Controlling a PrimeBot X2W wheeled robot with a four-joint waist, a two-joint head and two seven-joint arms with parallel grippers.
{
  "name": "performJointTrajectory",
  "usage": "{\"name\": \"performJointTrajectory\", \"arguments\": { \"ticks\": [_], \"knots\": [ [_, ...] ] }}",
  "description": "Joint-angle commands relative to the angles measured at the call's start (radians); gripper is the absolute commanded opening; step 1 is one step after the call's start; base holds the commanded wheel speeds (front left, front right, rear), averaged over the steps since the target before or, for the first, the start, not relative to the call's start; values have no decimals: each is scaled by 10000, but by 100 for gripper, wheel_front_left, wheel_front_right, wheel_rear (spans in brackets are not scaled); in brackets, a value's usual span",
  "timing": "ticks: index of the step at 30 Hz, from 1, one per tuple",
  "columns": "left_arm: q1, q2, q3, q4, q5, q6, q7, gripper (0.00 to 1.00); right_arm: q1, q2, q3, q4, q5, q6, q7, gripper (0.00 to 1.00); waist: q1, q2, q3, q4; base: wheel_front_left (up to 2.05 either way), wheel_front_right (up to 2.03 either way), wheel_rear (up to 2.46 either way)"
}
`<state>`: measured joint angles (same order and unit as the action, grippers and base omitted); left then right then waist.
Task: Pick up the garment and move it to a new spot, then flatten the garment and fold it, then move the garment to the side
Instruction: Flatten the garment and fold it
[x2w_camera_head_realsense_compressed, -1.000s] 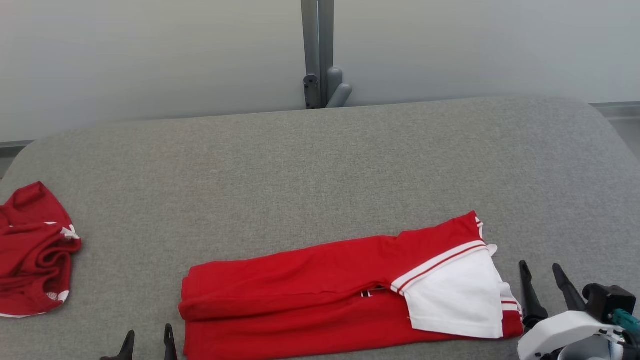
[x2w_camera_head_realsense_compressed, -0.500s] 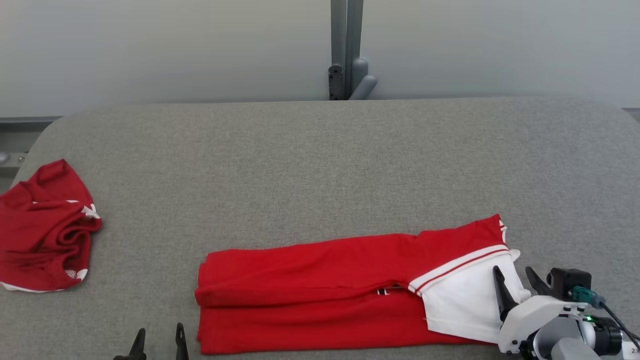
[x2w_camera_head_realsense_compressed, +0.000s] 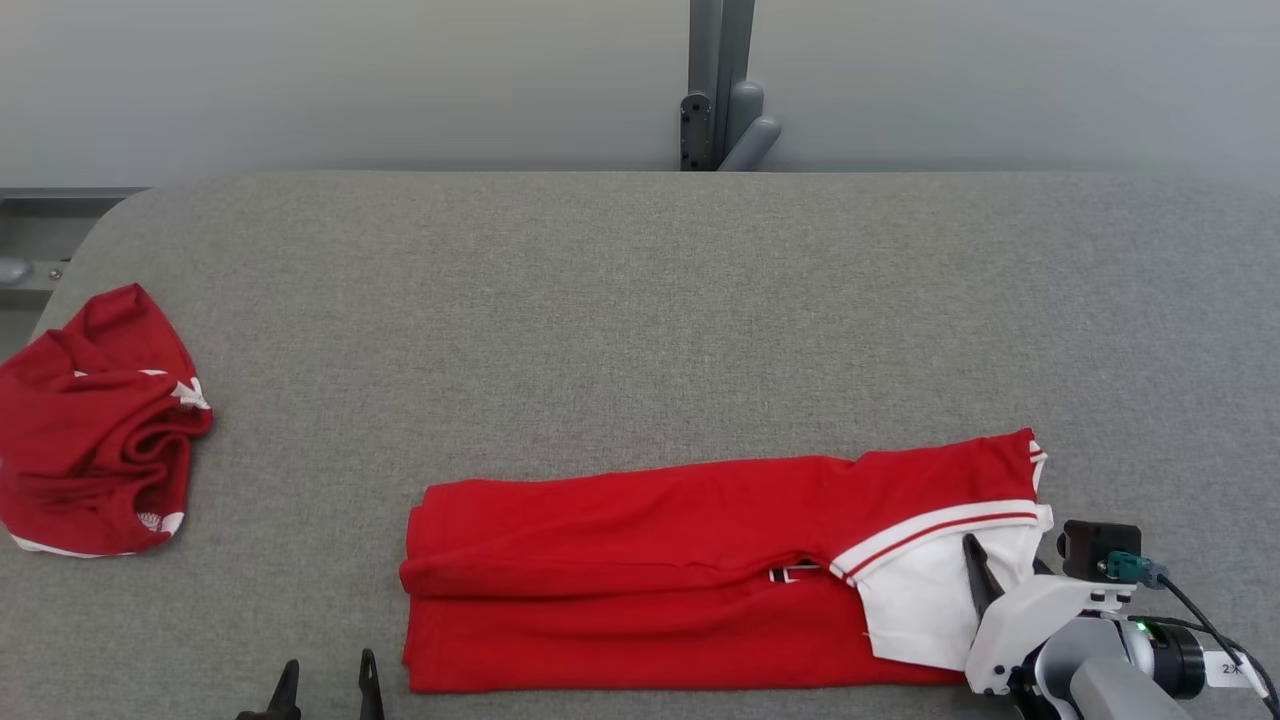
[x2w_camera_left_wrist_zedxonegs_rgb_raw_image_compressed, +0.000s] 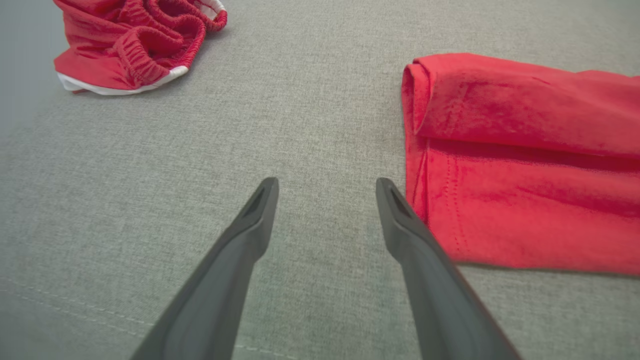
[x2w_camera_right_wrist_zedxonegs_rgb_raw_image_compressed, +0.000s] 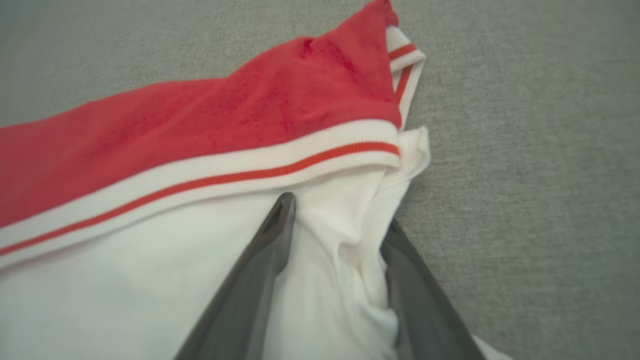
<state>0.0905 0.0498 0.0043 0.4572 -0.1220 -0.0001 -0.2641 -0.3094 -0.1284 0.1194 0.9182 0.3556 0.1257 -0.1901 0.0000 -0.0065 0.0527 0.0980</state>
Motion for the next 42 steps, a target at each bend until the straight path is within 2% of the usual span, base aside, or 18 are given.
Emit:
{"name": "performJointTrajectory", "arguments": {
  "ticks": [1, 6, 13, 16, 20, 22, 26, 31, 36, 38, 42],
  "knots": [
    [-179, 17, -20, 6, -68, 43, 0, 100, 239, 280, 393, 242, 154, 89, 180, 0, 0, 65, 24, -23, 0, 0, 0],
    [-273, 17, -190, 59, -144, 97, 0, 100, 51, -188, 745, 380, 692, 44, -90, 0, 0, 65, 76, -39, 0, 0, 0],
    [-319, 17, -355, 60, -174, 2, 0, 100, -380, -1040, -650, 967, 830, 20, -696, 0, 0, 65, 98, 10, 0, 0, 0],
    [-267, 17, -427, 80, -212, -8, 0, 100, -416, -1088, -1187, 730, 606, 33, -745, 0, 0, 65, 81, -16, 0, 0, 0],
    [-105, 18, -493, 130, -326, 39, 0, 100, -52, -765, -1242, -440, 340, 41, -755, 0, 0, 65, 34, -196, 0, 0, 0],
    [-90, 18, -535, 149, -373, 29, 0, 100, 188, -574, -883, -1123, 299, 47, -755, 0, 0, 65, 6, -299, 0, 0, 0],
    [-145, 21, -736, 154, -504, 19, 0, 100, 704, -396, 472, -2259, 794, 49, -731, 0, 0, 65, -103, -456, 0, 0, 0],
    [-286, 24, -1144, 192, -695, -35, 0, 100, 1226, -320, 2363, -3713, 1938, 49, 71, 0, 0, 65, -188, -421, 0, 0, 0],
    [-440, 21, -1620, 283, -709, -90, 0, 100, 1276, -163, 3755, -4678, 2687, 49, 752, 0, 0, 65, -174, 52, 0, 0, 0],
    [-441, 24, -1683, 317, -724, -90, 0, 100, 1180, -85, 3952, -4740, 2782, 49, 826, 0, 0, 65, -161, 188, 0, 0, 0],
    [-483, 25, -1971, 479, -617, -134, 0, 100, 621, 357, 4765, -4558, 3066, 49, 1065, 0, 0, 65, -104, 1081, 0, 0, 0]
  ]
}}
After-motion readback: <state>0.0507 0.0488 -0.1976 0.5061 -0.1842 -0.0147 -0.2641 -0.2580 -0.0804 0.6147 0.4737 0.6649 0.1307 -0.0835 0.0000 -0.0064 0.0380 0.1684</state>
